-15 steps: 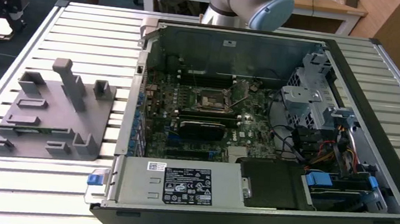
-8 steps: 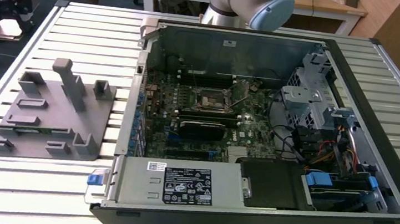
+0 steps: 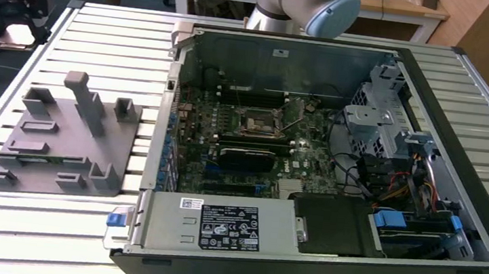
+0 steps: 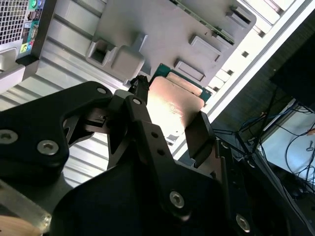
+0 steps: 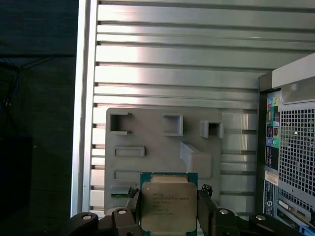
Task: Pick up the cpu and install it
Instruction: 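Pick up the cpu and move it towards the insertion slot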
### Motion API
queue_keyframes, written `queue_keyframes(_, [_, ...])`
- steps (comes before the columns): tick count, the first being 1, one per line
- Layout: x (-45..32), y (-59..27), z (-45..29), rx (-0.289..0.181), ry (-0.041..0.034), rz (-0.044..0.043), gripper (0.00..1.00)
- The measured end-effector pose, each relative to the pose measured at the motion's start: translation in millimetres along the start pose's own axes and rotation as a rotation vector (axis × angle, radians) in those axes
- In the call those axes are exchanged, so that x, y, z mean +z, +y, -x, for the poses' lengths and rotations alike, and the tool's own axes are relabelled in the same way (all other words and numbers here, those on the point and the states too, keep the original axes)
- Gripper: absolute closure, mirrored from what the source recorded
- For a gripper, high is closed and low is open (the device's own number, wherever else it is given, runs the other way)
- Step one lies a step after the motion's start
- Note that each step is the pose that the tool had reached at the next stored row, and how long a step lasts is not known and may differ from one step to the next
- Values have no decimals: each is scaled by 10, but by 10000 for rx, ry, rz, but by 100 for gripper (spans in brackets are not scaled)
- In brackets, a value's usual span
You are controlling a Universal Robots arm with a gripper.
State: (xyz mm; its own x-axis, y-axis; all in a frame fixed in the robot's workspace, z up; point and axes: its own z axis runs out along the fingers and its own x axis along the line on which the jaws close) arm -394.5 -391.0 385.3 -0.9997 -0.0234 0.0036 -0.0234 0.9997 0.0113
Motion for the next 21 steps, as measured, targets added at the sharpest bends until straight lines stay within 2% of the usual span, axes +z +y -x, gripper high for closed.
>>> queue_keyframes(6, [1, 1, 47, 1, 1, 0, 46])
queue_keyframes(8, [2, 0, 150, 0, 1, -1, 46])
queue_keyframes(21, [4, 0, 376, 0, 0, 0, 46])
